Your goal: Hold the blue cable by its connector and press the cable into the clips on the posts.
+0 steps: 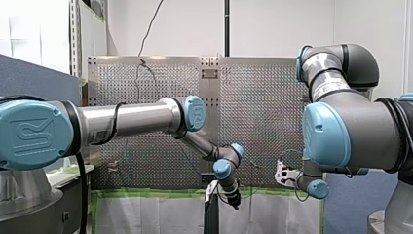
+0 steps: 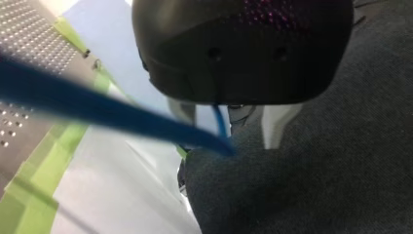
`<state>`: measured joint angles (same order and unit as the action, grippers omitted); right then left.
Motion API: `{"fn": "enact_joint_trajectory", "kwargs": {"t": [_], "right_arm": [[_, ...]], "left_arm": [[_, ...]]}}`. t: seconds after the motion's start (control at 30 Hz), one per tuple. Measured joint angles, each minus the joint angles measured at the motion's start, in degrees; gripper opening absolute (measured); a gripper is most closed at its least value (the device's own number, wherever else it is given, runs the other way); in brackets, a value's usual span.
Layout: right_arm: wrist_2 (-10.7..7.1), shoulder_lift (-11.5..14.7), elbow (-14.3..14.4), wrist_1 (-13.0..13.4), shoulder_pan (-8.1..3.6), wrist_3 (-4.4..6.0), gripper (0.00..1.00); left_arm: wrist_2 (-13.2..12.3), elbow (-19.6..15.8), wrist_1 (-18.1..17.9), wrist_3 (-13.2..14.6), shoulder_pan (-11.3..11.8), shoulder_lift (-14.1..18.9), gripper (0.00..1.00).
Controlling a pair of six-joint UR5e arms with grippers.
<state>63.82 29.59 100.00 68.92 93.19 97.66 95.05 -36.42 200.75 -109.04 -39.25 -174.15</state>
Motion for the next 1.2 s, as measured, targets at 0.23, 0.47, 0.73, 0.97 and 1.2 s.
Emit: {"fn": "enact_joint_trajectory", "kwargs": {"t": [0.23,0.47,0.73,0.97,1.2], "right_arm": [[0.0,0.0,0.0,0.0,0.02,0.0,0.0],[0.0,0.0,0.0,0.0,0.02,0.0,0.0],[0.19,0.0,0.0,0.0,-0.28,0.09,0.0],[0.04,0.0,-0.1,0.0,-1.11,0.53,0.0],[-0.8,0.0,-0.1,0.1,-2.57,1.3,0.0]], "left_arm": [[2.8,-1.2,-2.9,3.0,-1.6,0.2,0.0],[5.9,-1.6,-6.0,4.3,-2.5,1.3,0.0],[10.1,-5.1,-10.2,3.6,-3.2,5.3,0.0],[13.7,-8.6,-13.8,2.4,-3.1,8.8,0.0],[17.2,-11.5,-17.3,2.5,-4.1,12.3,0.0]]}}
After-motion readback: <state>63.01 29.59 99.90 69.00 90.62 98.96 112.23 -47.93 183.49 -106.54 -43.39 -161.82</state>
